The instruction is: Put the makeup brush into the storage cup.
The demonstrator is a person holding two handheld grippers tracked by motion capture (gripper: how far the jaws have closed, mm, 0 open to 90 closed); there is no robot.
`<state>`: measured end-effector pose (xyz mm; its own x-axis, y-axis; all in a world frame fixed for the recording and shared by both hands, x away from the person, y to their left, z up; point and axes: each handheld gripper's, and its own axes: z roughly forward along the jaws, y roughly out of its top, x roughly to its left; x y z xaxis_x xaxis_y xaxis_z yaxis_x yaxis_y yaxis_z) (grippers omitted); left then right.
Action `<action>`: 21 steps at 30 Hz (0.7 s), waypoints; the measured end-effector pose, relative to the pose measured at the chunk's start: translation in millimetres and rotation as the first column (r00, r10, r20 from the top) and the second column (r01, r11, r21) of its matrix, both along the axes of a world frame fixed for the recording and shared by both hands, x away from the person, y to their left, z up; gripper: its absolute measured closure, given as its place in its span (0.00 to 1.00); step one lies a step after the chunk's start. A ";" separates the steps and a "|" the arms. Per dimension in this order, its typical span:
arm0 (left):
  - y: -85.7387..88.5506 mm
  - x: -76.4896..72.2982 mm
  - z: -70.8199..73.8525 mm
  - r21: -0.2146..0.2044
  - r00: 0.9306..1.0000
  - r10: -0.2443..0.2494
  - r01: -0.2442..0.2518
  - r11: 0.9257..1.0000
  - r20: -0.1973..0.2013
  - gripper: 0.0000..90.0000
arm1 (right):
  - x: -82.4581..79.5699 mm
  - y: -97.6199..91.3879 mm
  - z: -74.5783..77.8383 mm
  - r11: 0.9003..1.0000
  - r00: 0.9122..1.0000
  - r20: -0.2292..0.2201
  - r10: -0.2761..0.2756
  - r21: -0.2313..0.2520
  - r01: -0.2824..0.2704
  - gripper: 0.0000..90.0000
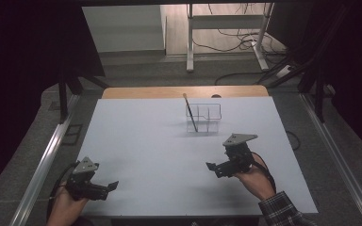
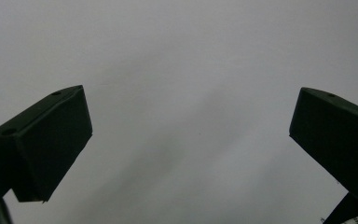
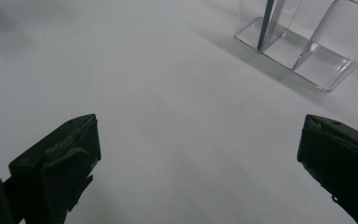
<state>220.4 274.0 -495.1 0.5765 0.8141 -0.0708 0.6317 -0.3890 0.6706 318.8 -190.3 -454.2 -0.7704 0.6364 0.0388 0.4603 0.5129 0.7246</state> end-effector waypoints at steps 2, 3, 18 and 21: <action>0.0 0.0 0.0 -0.001 1.000 0.000 0.000 1.000 0.000 0.00 | -1.2 -1.7 -0.4 1.000 1.000 0.000 -0.004 0.001 0.004 0.00; 0.0 0.0 0.0 -0.001 1.000 0.000 0.000 1.000 0.000 0.00 | -1.7 -2.6 -0.5 1.000 1.000 -0.003 -0.006 0.001 0.006 0.00; 0.3 0.2 0.1 -0.002 1.000 -0.001 0.001 1.000 -0.003 0.00 | -7.4 -13.8 -2.8 1.000 1.000 -0.007 -0.023 -0.009 0.023 0.00; 0.3 0.2 0.1 -0.002 1.000 0.000 0.000 1.000 -0.003 0.00 | -8.9 -16.5 -2.6 1.000 1.000 -0.009 -0.027 -0.011 0.027 0.00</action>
